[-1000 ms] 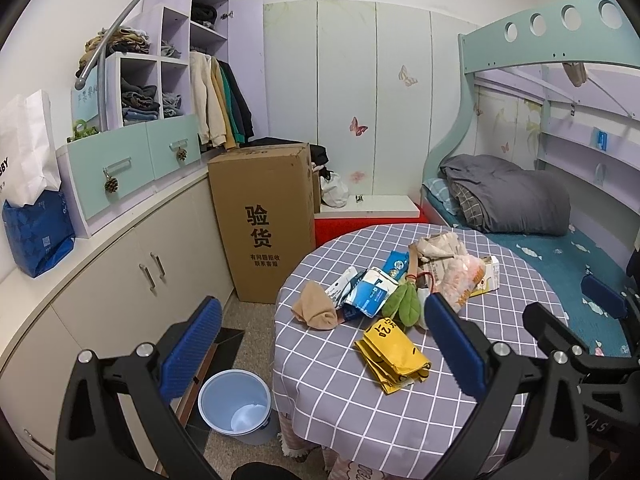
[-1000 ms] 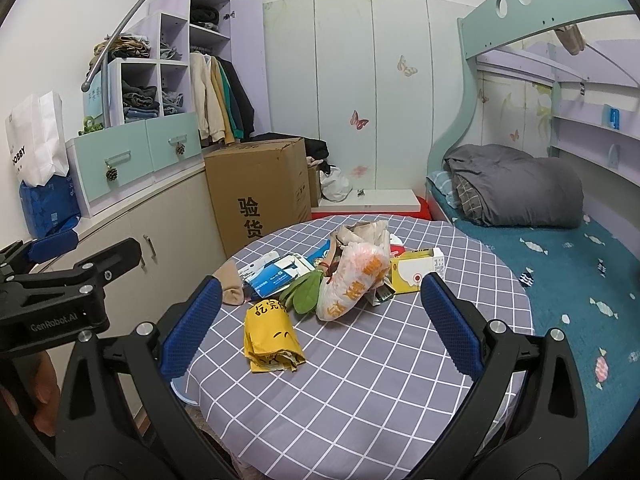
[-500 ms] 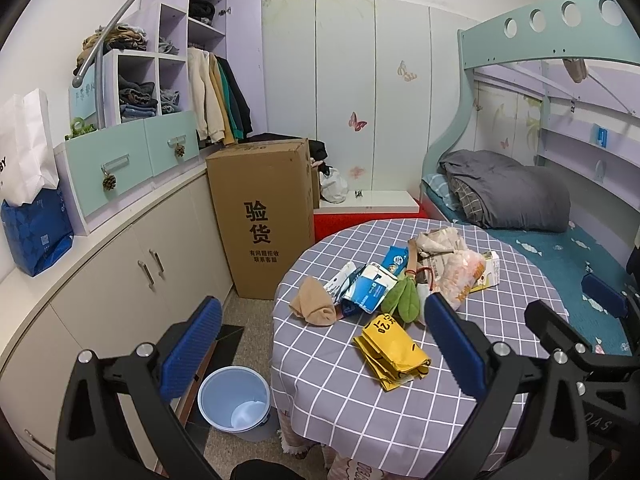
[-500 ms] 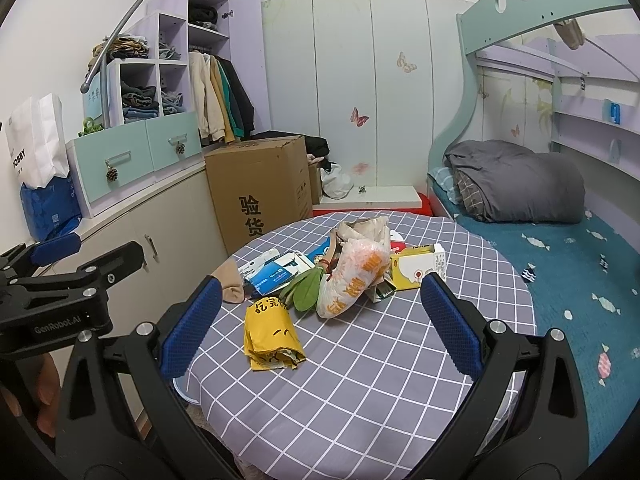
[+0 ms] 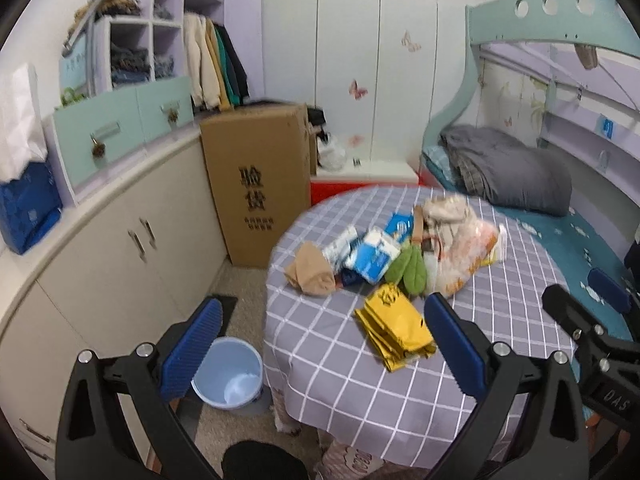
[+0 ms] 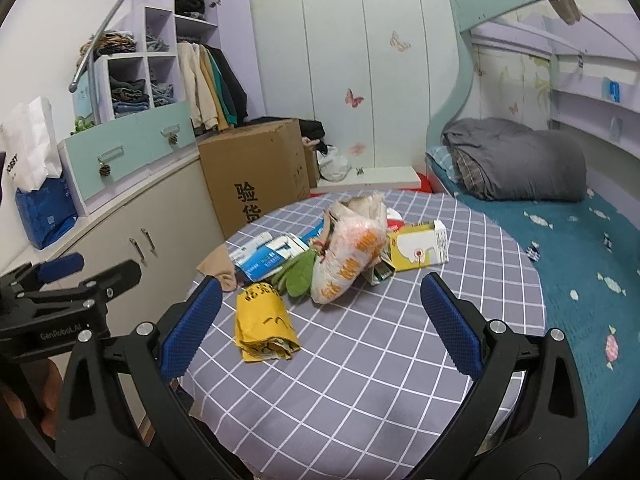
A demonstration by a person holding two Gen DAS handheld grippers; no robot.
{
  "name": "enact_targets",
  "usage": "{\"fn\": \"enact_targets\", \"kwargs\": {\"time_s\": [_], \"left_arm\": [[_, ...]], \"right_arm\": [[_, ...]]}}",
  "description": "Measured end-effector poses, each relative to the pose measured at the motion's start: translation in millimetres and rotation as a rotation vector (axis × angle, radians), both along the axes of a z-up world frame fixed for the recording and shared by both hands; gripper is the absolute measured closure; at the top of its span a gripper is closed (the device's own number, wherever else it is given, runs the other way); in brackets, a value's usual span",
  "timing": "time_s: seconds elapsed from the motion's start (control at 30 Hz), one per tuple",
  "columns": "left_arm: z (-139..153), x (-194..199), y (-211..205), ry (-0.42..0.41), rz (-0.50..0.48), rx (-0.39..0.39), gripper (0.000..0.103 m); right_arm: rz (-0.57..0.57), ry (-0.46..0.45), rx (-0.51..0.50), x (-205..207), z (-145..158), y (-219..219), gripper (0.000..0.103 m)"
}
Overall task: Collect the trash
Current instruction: 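Grasp the yellow folded bag with the left tool while the right tool grasps the orange-printed plastic bag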
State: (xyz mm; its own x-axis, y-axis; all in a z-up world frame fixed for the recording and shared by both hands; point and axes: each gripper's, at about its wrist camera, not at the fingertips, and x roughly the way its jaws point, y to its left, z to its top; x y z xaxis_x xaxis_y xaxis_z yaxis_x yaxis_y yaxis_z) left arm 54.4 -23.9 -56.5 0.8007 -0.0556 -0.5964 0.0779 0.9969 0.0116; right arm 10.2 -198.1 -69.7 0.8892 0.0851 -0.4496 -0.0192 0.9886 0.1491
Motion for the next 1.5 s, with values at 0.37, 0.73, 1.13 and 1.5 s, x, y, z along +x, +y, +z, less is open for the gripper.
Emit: {"fn": "enact_targets", "kwargs": {"time_s": [0.37, 0.73, 1.13, 1.5], "left_arm": [[-75, 62, -35, 0.313, -0.104, -0.146, 0.004], [-119, 114, -69, 0.433, -0.110, -0.119, 0.038], [-74, 81, -40, 0.273, -0.183, -0.197, 0.067], [-45, 91, 6, 0.183, -0.107, -0.235, 0.067]], "right_arm": [[-0.070, 0.162, 0.093, 31, -49, -35, 0.006], [-0.138, 0.232, 0.195, 51, -73, -72, 0.006], [-0.074, 0.171, 0.173, 71, -52, -47, 0.006], [-0.137, 0.122, 0.160, 134, -44, -37, 0.006]]}}
